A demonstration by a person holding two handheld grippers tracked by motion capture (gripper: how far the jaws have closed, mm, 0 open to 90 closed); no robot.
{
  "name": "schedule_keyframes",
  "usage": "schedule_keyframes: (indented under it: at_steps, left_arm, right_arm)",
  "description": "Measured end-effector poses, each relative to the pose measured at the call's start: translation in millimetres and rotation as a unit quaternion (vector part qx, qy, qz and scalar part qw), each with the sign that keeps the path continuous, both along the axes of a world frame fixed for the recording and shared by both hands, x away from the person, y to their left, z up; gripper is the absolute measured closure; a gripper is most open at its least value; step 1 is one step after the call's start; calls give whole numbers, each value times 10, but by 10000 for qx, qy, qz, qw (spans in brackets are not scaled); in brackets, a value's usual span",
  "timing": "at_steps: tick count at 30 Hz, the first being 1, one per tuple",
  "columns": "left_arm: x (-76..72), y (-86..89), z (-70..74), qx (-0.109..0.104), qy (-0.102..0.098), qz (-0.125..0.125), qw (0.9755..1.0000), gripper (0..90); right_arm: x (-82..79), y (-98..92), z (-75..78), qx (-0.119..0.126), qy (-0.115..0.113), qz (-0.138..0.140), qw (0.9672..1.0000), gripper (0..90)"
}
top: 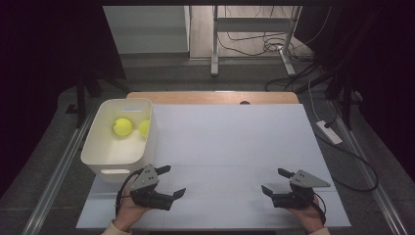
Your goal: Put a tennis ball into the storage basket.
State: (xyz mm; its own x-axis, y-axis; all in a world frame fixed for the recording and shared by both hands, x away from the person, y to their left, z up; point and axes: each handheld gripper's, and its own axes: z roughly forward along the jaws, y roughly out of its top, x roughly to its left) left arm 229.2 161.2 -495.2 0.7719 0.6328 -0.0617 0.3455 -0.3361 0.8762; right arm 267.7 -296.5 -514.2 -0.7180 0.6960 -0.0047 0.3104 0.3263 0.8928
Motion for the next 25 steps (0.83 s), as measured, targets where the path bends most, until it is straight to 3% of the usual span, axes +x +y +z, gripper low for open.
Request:
schedule_keyframes:
  at_steps: [10,25]
  left_arm:
    - [44,74,-198,99,122,135,9998,100]
    - [64,138,-229,76,110,234,9996,98]
  right_arm:
    - [-19,-30,0,41,-31,83,10000,103]
    - [-44,-43,8,96,-62,142,9998,102]
